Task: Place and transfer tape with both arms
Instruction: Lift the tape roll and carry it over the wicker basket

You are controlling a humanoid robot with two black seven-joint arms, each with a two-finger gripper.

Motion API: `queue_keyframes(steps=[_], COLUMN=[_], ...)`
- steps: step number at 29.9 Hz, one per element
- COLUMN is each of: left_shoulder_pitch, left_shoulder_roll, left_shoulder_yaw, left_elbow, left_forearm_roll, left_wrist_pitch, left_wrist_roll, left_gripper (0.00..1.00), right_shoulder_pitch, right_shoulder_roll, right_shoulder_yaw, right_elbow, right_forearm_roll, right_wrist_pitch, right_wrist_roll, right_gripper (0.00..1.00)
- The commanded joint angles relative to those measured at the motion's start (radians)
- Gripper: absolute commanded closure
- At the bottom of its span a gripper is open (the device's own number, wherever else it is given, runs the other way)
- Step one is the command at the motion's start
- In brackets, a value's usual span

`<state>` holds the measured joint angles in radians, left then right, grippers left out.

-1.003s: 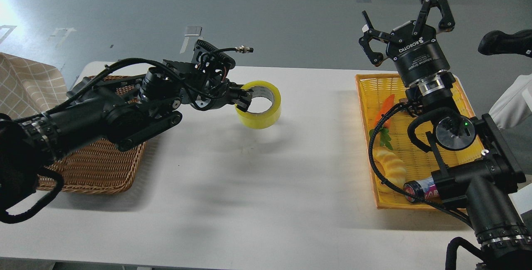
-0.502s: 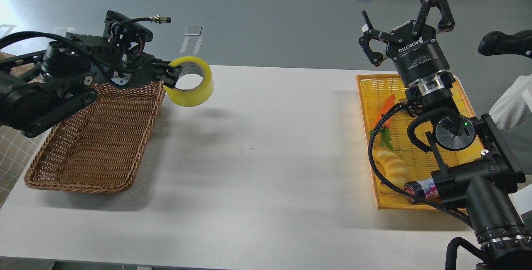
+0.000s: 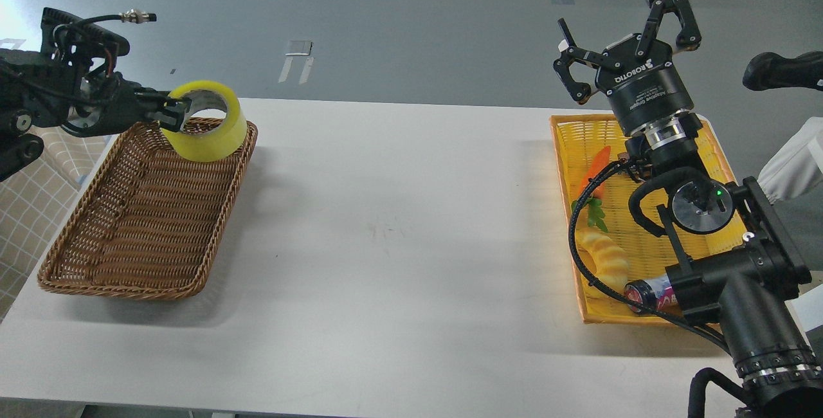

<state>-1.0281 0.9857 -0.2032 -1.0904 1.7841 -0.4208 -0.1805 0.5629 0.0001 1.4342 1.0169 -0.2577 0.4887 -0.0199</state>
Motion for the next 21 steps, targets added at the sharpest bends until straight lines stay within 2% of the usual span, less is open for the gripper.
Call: queue_keyframes(steps=[1, 21], left_shoulder_pitch=[0.055, 0.213], left_shoulder_roll=[0.01, 0.021], left_shoulder_yaw=[0.002, 0.002], left_elbow=[0.006, 0.084], left_forearm_roll=[-0.012, -0.02], left_wrist_pitch=[0.031, 0.145], left_wrist_roll=[-0.004, -0.039], left_gripper=[1.0, 1.0], right_shoulder_pitch=[-0.001, -0.018], right_shoulder_roll=[0.0, 0.0], right_shoulder_yaw=[0.0, 0.0], right_elbow=[0.0, 0.002], right_forearm_roll=[0.0, 0.0], right_wrist_pitch=[0.0, 0.0], right_wrist_roll=[0.0, 0.0], right_gripper=[0.0, 0.0])
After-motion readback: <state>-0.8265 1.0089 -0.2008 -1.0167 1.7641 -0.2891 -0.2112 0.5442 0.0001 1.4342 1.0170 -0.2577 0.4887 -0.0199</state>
